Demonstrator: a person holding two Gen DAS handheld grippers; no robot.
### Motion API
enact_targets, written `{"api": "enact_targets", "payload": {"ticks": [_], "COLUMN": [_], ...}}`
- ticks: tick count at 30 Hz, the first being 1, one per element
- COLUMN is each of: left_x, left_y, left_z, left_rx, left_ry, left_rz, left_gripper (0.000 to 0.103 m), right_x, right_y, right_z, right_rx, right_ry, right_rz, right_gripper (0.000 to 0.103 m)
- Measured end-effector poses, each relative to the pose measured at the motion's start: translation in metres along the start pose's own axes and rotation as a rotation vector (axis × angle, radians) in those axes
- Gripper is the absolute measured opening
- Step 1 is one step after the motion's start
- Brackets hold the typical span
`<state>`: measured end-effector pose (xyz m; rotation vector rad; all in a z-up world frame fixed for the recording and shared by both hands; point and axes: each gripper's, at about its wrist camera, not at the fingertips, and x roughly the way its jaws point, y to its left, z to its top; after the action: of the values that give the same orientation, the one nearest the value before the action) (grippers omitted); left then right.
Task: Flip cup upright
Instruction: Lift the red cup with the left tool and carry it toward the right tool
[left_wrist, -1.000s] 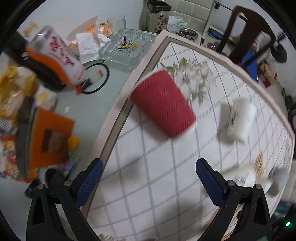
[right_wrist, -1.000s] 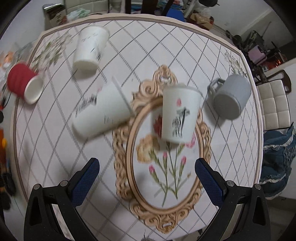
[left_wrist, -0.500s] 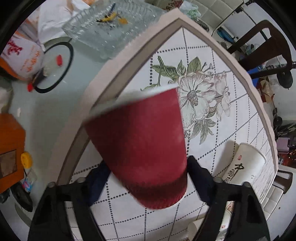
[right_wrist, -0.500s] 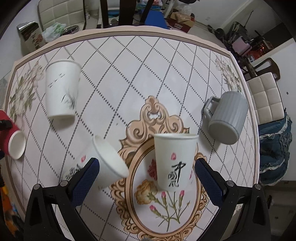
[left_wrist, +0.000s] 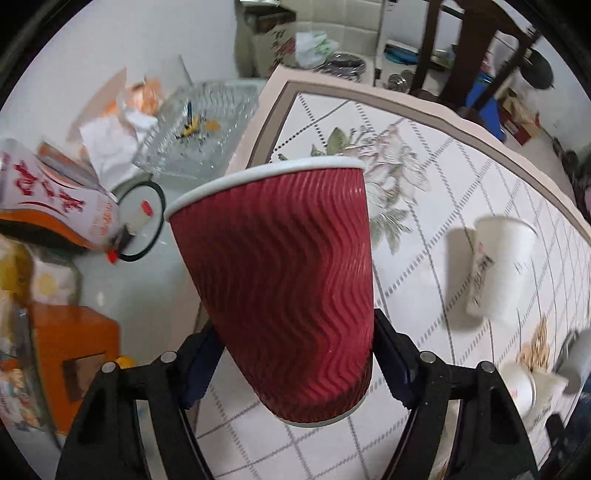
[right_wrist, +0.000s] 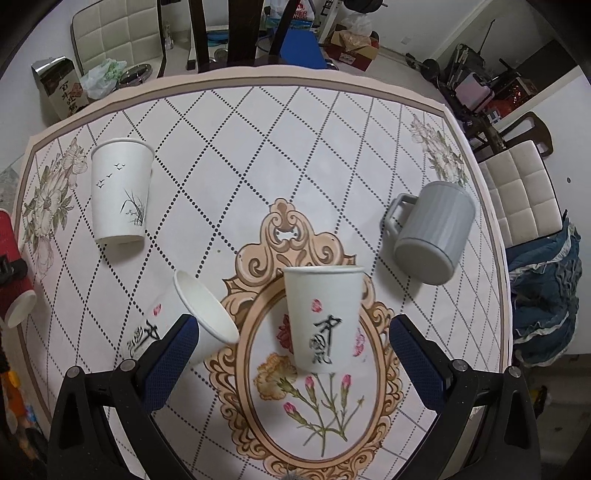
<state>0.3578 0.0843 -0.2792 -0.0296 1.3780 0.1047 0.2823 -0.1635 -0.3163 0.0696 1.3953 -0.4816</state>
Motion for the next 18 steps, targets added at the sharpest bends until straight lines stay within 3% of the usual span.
{"api": "enact_targets", "payload": {"ticks": [8, 18], "left_x": [-0.056, -0.089], "left_y": [-0.024, -0.094], "left_z": [-0.066, -0.168], "left_rx": [0.105, 0.252], "left_ry": [-0.075, -0.06], "left_rz": [0.041, 0.057], "left_gripper": [0.074, 0.074], "right_x": [-0.026, -0.018], "right_y": [-0.033, -0.093], "right_z": [-0.032, -0.086], "right_rx": [-0.004, 0.002], "right_ry": [-0.037, -0.03], "right_rz": [0.037, 0.073], "right_gripper": [0.103, 0.103]}}
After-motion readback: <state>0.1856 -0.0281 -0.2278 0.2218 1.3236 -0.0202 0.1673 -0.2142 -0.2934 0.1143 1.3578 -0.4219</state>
